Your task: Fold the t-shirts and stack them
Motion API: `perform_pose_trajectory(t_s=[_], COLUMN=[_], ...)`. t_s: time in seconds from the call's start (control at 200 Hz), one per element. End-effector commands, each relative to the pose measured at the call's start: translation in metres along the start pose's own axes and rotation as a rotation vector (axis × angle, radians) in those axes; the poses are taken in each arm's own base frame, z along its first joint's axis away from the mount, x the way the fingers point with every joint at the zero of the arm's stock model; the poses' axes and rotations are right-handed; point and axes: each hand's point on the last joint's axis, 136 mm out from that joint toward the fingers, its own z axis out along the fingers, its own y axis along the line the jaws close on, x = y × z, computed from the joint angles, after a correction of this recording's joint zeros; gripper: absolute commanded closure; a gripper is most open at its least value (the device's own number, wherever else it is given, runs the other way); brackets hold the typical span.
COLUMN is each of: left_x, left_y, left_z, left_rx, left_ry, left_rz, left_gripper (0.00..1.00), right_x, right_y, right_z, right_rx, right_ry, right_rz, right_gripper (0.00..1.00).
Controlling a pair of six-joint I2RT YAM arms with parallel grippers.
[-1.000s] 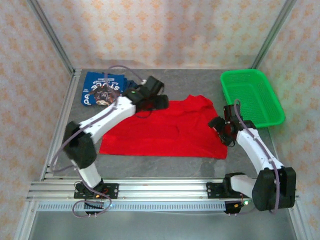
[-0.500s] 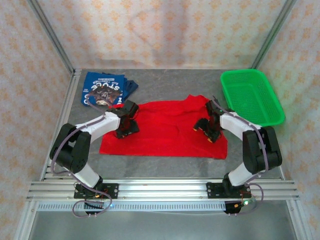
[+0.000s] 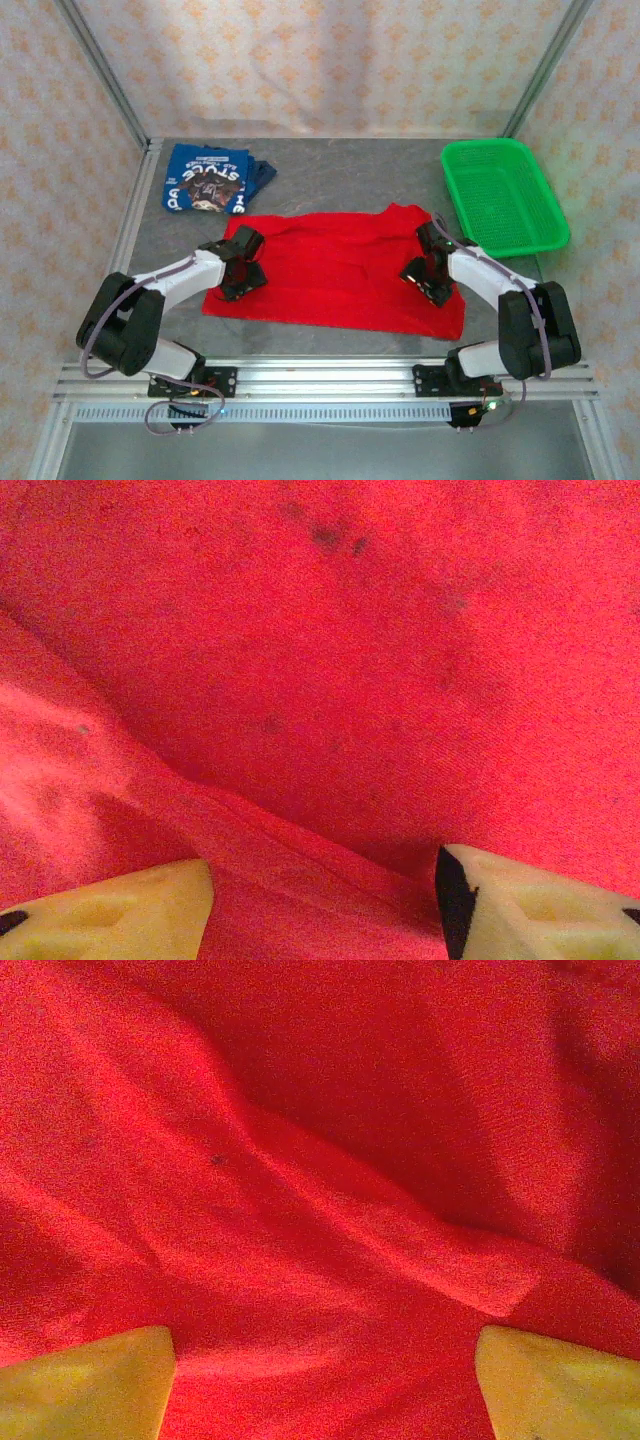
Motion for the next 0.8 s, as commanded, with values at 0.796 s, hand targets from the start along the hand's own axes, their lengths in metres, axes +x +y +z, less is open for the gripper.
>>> perform_pose_trajectory(t_s=[0.796], left_x=[-0.134], left_y=[-0.01], left_z=[-0.037], left_rx=[0.296], left_ry=[-0.098], left_rz=[-0.531], left_gripper=[0.28], right_x=[-0.038], right_y=[0.126], right_z=[-0.148], right_rx=[-0.459], right_ry=[-0.178], right_rz=[-0.413], right_gripper=[0.08])
